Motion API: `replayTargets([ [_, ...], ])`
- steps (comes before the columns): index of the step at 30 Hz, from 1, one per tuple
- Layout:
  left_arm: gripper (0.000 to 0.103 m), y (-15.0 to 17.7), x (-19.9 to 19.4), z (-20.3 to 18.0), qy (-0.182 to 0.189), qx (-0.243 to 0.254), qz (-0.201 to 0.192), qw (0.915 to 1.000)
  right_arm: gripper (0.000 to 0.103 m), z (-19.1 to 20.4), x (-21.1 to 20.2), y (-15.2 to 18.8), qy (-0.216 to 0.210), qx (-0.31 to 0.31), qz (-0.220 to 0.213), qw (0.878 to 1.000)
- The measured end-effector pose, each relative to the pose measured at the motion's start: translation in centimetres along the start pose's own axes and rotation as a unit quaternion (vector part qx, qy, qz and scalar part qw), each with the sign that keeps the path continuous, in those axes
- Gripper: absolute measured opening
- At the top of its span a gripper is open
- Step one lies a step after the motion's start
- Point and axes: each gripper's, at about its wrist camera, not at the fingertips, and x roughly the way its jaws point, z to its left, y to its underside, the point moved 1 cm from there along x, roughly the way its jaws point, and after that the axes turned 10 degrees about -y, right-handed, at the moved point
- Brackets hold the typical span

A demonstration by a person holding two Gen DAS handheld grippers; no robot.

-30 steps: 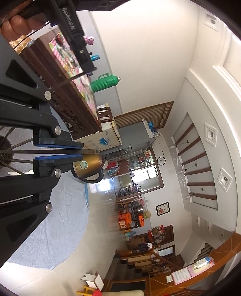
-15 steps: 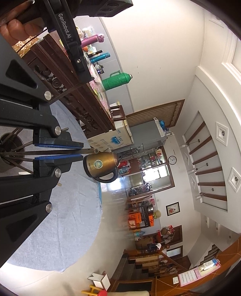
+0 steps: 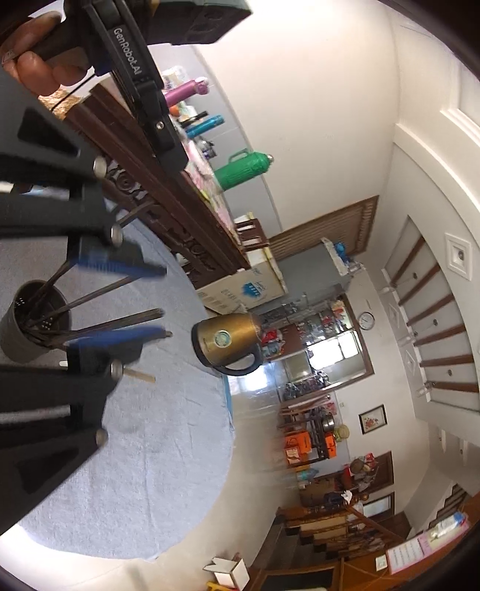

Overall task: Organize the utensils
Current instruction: 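Open both grippers to release the chopsticks into the cup, then move both grippers down to the two white spoons on the cloth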

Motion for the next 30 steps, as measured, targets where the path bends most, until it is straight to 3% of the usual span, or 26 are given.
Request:
replayTargets([
  [10,0.051,-1.0,-0.6,4.0,-0.045,-0.050,-0.036,0.9971,0.036,-3.5,-2.3,-0.6,0.051,0.052,-0.056,0.996],
  [17,0.060,-0.2,1.9,8.4,-0.127,-0.074,-0.016,0.9890,0.036,-7.6,-1.8,-0.4,0.082,0.096,-0.047,0.991],
  [21,0.060,1.5,5.1,10.9,-0.154,-0.089,0.035,0.9834,0.036,-10.5,0.1,0.7,0.092,0.117,-0.001,0.989],
  [23,0.060,2.9,7.6,12.3,-0.171,-0.090,0.079,0.9779,0.036,-11.7,1.6,1.4,0.090,0.122,0.030,0.988],
  [26,0.060,5.1,11.0,13.5,-0.180,-0.088,0.134,0.9704,0.036,-14.3,5.1,3.1,0.068,0.133,0.098,0.984],
  [30,0.060,8.0,15.5,14.7,-0.174,-0.082,0.198,0.9611,0.036,-18.3,9.9,6.2,0.040,0.175,0.190,0.965],
])
